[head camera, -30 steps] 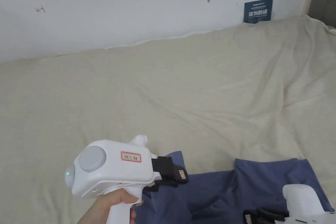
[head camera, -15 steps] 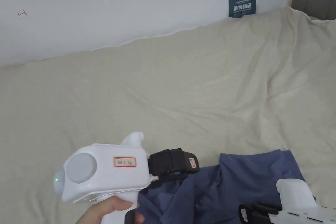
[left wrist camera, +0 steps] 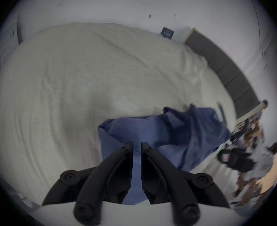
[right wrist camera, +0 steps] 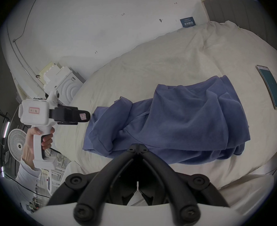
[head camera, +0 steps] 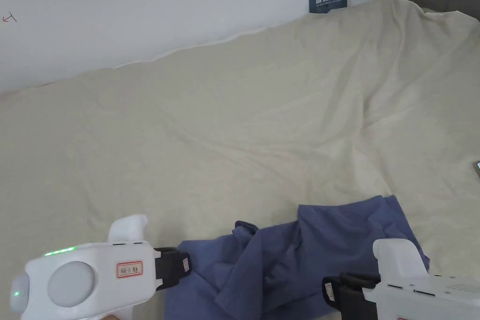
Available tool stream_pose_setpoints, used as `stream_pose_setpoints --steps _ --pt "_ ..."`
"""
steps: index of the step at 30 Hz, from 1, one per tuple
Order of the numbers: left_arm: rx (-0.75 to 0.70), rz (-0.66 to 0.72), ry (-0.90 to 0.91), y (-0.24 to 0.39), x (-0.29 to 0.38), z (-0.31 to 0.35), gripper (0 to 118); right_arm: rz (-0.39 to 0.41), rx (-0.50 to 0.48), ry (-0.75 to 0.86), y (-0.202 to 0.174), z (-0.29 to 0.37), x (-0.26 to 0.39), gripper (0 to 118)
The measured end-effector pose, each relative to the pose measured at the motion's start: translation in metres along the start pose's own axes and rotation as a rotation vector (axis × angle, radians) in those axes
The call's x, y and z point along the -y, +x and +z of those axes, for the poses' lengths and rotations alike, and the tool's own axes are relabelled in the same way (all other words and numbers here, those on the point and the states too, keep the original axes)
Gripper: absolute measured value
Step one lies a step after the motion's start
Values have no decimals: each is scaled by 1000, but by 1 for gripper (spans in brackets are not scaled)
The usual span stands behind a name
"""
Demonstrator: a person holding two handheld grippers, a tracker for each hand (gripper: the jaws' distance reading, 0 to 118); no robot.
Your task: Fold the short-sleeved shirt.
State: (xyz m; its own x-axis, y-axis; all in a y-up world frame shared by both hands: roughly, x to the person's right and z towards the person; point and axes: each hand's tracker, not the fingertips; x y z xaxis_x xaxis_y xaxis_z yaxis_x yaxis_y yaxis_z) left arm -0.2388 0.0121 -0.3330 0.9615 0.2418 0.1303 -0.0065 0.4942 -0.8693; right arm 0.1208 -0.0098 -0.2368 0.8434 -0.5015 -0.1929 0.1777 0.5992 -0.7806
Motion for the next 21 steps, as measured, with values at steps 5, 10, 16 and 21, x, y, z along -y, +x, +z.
stream_pose_setpoints --steps 5,10,16,21 --pt "-48 -67 -13 23 2 -17 12 -13 1 1 5 1 1 0" --pt "51 -87 -38 32 6 -21 12 -30 6 2 11 2 2 0" --pt "142 -53 -89 52 10 -37 12 -38 10 -2 14 3 4 0" --pt "232 -56 -123 82 12 -56 12 -37 6 5 17 7 3 0"
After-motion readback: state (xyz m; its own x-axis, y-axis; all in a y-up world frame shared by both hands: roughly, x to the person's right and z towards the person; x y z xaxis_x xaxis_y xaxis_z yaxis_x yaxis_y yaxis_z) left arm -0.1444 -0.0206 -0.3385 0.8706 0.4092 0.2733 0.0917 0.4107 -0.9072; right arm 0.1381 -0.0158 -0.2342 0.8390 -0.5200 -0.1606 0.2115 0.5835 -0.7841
